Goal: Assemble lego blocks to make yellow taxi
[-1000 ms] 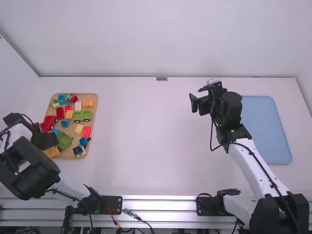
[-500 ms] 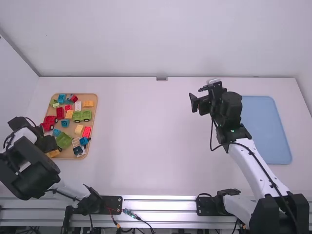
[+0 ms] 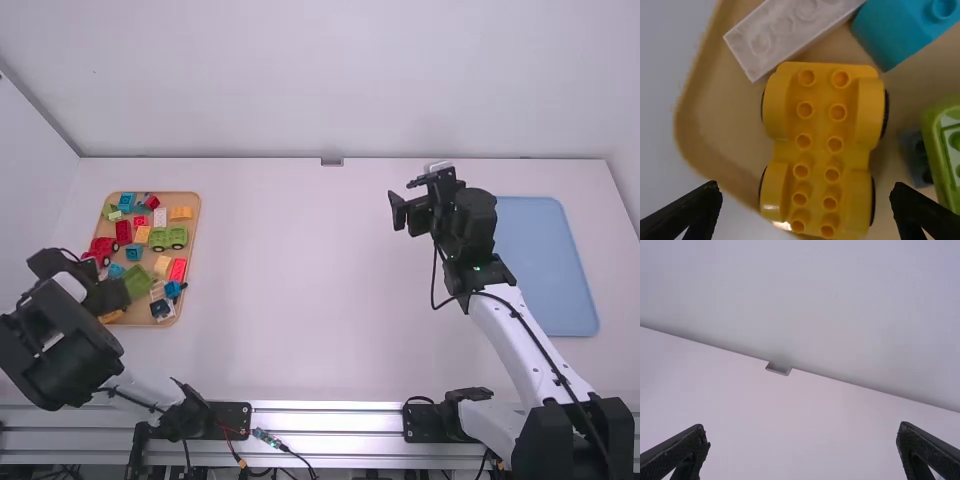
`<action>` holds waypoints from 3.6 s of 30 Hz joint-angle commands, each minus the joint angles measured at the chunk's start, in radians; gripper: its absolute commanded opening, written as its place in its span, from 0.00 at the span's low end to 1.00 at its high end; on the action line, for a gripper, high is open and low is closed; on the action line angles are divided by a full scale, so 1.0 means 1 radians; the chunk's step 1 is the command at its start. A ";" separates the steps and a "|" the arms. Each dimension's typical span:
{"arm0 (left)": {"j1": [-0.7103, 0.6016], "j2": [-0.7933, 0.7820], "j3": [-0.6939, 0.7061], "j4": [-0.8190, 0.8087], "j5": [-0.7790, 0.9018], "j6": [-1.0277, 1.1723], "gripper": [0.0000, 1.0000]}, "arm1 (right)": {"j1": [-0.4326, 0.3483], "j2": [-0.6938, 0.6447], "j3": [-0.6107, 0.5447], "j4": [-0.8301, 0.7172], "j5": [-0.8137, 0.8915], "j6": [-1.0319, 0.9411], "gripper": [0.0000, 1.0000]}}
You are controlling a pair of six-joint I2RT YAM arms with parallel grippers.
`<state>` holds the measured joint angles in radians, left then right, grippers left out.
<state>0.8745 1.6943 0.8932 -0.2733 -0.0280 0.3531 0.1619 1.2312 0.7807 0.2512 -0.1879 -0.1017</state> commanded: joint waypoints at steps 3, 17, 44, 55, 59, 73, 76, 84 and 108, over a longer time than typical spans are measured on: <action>0.013 0.002 -0.036 0.020 0.078 0.003 0.91 | 0.004 0.000 0.026 0.003 0.003 0.001 0.99; 0.013 0.002 -0.142 0.178 0.052 -0.006 0.93 | 0.004 0.000 0.026 0.003 0.002 0.001 0.99; 0.014 0.010 -0.179 0.261 0.159 -0.023 0.99 | 0.003 0.000 0.026 -0.005 0.002 0.009 0.99; 0.014 0.010 -0.182 0.242 0.181 -0.051 0.95 | 0.004 0.000 0.026 -0.005 0.002 0.010 0.99; 0.013 0.010 -0.205 0.289 0.156 -0.099 0.97 | 0.003 0.000 0.026 -0.012 0.002 0.009 0.99; 0.014 0.010 -0.294 0.434 0.130 -0.180 0.89 | 0.004 0.000 0.026 -0.017 0.002 0.009 0.99; 0.013 0.010 -0.285 0.421 0.131 -0.185 0.80 | 0.003 0.000 0.026 -0.021 0.002 0.009 0.99; 0.012 0.010 -0.256 0.384 0.131 -0.185 0.55 | 0.004 0.000 0.026 -0.027 0.002 0.008 0.99; -0.001 -0.142 -0.070 0.118 0.218 -0.207 0.41 | 0.003 0.000 0.026 -0.026 0.002 0.006 0.99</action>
<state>0.8799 1.6230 0.7841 -0.1322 0.1684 0.1520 0.1616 1.2312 0.7807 0.2222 -0.1875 -0.0975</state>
